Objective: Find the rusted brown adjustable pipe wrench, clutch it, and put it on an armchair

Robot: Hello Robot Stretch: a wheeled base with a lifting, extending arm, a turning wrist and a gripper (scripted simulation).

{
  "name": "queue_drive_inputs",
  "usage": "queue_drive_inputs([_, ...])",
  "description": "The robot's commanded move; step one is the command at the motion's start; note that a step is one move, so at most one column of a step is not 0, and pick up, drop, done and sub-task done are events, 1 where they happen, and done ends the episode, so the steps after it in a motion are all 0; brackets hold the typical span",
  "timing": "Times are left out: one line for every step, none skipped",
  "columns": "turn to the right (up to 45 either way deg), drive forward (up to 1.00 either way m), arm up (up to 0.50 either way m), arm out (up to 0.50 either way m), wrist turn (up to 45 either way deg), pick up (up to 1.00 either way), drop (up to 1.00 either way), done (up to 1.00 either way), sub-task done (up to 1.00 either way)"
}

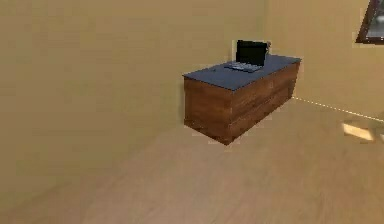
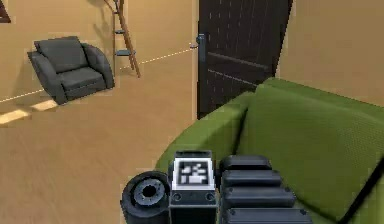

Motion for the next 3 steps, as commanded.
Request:
queue_drive_inputs([45.0, 0.00, 0.00, 0.00, 0.0, 0.00, 0.00, 0.00, 0.00])
queue_drive_inputs([45.0, 0.00, 0.00, 0.00, 0.0, 0.00, 0.00, 0.00, 0.00])
queue_drive_inputs([45.0, 0.00, 0.00, 0.00, 0.0, 0.00, 0.00, 0.00, 0.00])
